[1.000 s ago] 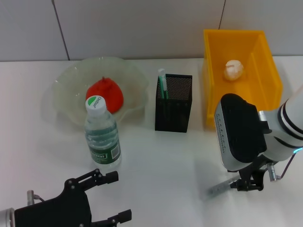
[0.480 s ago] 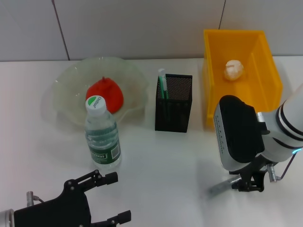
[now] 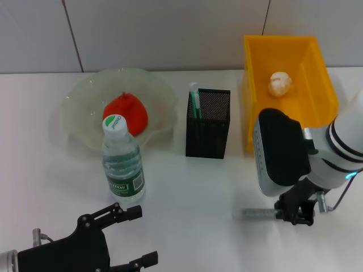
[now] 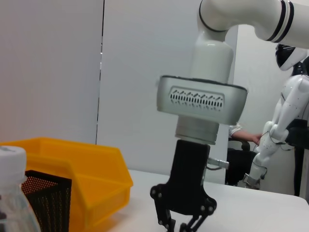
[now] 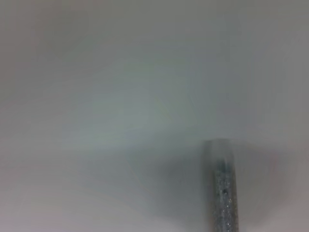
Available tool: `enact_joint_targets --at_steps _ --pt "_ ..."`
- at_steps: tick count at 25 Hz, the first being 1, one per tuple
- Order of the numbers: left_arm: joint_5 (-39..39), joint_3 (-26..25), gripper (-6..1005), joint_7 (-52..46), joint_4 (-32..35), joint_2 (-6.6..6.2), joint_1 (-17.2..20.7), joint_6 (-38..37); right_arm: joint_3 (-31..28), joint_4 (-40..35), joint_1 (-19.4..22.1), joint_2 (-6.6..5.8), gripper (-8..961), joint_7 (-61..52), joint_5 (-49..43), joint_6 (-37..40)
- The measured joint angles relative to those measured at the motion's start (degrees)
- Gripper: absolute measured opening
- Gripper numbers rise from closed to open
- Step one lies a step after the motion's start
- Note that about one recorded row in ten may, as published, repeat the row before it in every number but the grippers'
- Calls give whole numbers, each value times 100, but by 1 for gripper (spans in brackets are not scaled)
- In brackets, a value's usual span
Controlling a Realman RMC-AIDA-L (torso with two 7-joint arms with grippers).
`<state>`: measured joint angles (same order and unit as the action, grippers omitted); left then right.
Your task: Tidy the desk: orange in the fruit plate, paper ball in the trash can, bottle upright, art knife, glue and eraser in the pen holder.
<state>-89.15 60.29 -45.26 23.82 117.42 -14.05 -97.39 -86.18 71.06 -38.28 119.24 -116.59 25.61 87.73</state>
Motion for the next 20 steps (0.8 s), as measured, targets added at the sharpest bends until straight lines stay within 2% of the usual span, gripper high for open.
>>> enact_joint_targets --at_steps 4,7,8,9,10,11,12,14,16,17,20 --pt "12 0 826 0 0 0 -1 -12 -70 251 31 -2 115 -87 27 70" --pt "23 0 827 0 0 0 -1 -34 -376 493 42 3 114 -170 256 216" --pt "28 0 827 0 8 1 1 -43 -799 660 35 -1 113 -171 657 424" --pt "28 0 827 0 8 1 1 -43 -799 660 35 -1 113 -171 657 424" --pt "31 0 827 0 22 1 8 -48 -1091 732 27 -11 112 -145 953 592" --pt "36 0 827 0 46 1 18 -64 -1758 829 4 -32 112 -59 1528 901" --pt "38 0 827 0 46 1 20 -72 -1758 829 4 -32 111 -59 1528 901" --pt "38 1 827 0 46 1 22 -80 -2342 882 -4 -39 111 11 1868 1076" --pt "39 -2 827 0 48 1 24 -89 -3104 939 90 -37 111 189 2285 978" --pt "39 -2 827 0 48 1 24 -89 -3104 939 90 -37 111 189 2285 978" --pt "39 -7 826 0 50 4 11 -90 -3562 896 388 -10 110 514 3077 388"
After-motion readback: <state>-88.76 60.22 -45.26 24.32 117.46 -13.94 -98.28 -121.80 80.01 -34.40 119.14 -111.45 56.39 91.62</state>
